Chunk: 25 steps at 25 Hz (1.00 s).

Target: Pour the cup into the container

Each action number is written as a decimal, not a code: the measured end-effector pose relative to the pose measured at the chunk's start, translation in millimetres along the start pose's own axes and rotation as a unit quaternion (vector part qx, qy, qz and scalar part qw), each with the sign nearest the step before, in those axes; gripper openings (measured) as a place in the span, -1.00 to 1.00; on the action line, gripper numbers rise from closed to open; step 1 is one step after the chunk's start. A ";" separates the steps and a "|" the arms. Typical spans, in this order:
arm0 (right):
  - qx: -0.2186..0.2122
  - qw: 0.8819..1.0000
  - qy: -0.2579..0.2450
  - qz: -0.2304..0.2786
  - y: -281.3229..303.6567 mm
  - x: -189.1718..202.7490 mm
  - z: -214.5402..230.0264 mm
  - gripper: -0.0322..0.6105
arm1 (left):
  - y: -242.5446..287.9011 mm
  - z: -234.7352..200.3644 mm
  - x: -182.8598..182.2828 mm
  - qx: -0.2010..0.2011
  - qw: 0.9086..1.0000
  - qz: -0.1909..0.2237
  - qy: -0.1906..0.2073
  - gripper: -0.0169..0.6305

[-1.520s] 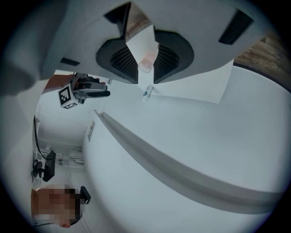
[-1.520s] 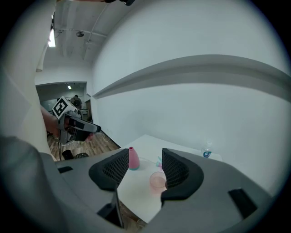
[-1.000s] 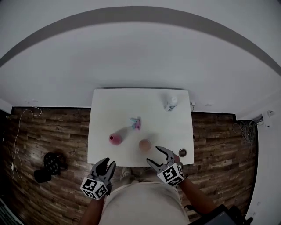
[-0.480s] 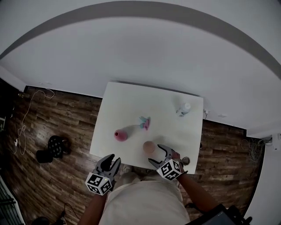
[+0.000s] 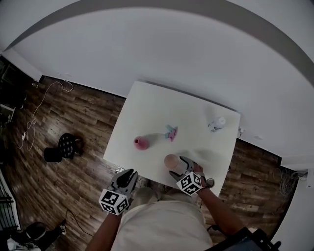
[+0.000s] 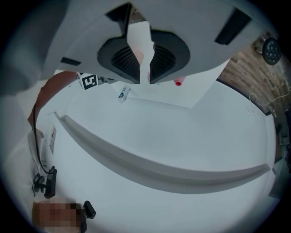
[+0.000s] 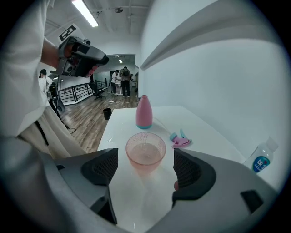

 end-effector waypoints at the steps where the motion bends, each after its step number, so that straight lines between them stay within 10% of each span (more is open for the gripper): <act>1: -0.005 1.000 -0.002 -0.003 3.8 3.0 0.5 0.23 | -1.1 1.7 1.5 -0.005 1.000 0.001 -0.002 -0.73; 25: -0.036 0.999 -0.017 -0.021 56.1 27.3 -0.6 0.23 | -13.6 -2.6 14.9 -0.047 0.999 -0.018 -0.010 -0.91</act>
Point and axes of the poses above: the fingertips, and each gripper's own axes: y forward along the fingers, z to its right, x out of its underside, the point moved 4 cm from there along -y, backward along the fingers, and after that the axes turned 1 degree about y, right-handed, at the moved point
